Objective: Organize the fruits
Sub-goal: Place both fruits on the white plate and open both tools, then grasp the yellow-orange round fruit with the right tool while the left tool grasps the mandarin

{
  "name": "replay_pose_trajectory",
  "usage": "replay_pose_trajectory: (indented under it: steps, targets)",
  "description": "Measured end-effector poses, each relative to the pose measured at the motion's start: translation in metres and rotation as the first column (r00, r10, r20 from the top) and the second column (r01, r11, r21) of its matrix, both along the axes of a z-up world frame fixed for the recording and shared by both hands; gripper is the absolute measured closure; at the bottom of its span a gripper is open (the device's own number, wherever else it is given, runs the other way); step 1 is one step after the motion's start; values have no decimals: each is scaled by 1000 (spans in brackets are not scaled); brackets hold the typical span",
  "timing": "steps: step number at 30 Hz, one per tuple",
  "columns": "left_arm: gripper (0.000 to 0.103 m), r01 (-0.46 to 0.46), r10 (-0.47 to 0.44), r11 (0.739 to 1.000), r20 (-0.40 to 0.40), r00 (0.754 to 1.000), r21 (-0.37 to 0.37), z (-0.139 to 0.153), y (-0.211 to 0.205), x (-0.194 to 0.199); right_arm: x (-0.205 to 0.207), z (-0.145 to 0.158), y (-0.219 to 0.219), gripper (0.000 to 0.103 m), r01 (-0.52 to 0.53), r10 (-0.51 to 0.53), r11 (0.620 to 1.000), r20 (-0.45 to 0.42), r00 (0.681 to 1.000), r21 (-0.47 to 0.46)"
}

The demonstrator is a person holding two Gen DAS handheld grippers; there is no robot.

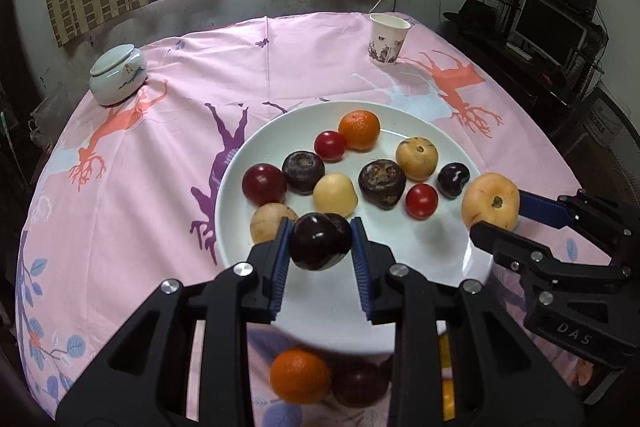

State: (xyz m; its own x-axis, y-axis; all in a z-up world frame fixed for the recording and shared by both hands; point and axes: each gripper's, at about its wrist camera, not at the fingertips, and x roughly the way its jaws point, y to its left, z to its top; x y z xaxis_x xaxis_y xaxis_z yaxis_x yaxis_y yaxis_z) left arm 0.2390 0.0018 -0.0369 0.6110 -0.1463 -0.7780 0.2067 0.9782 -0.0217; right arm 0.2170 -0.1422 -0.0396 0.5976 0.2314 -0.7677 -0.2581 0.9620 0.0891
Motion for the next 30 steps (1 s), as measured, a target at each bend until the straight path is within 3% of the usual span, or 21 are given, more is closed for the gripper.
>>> replay_pose_trajectory:
  steps: [6, 11, 13, 14, 15, 16, 17, 19, 21, 25, 30]
  targets:
    - [73, 14, -13, 1000, -41, 999, 12, -18, -8, 19, 19, -21, -5, 57, 12, -16, 999, -81, 997, -39]
    - [72, 10, -9, 1000, -49, 999, 27, -24, -13, 29, 25, -28, -5, 57, 19, -23, 999, -89, 996, -41]
    - [71, 13, -11, 999, -49, 999, 37, -23, -15, 31, 26, -27, -5, 52, 19, -22, 999, -80, 997, -35]
    - [63, 11, -9, 999, -44, 999, 39, -21, -14, 30, 25, -24, -5, 49, 21, -23, 999, -68, 997, -39]
    - [46, 10, -8, 999, -37, 999, 35, -17, -14, 28, 24, -21, -5, 49, 21, -24, 999, -57, 998, -41]
    - [39, 4, -4, 1000, -23, 1000, 26, -11, -11, 24, 21, -16, -5, 49, 21, -23, 999, -47, 999, -42]
    - [32, -4, 4, 1000, -3, 1000, 13, -3, -8, 19, 18, -12, -6, 48, 19, -21, 999, -39, 999, -40]
    - [30, -7, 7, 1000, 32, 999, -20, 15, 0, 3, 6, 0, -10, 46, 17, -18, 999, -16, 1000, -35]
    - [13, -8, 13, 998, 79, 997, -61, 34, 9, -22, -13, 10, -15, 34, 17, -17, 999, 9, 1000, -34]
    - [5, -20, 33, 996, 142, 989, -89, 48, 23, -79, -61, 13, -24, 34, -1, 1, 1000, 20, 1000, -27]
    - [4, -43, 57, 993, 125, 990, -113, 25, 36, -137, -115, -2, -26, 33, -12, 12, 1000, -21, 1000, 18]
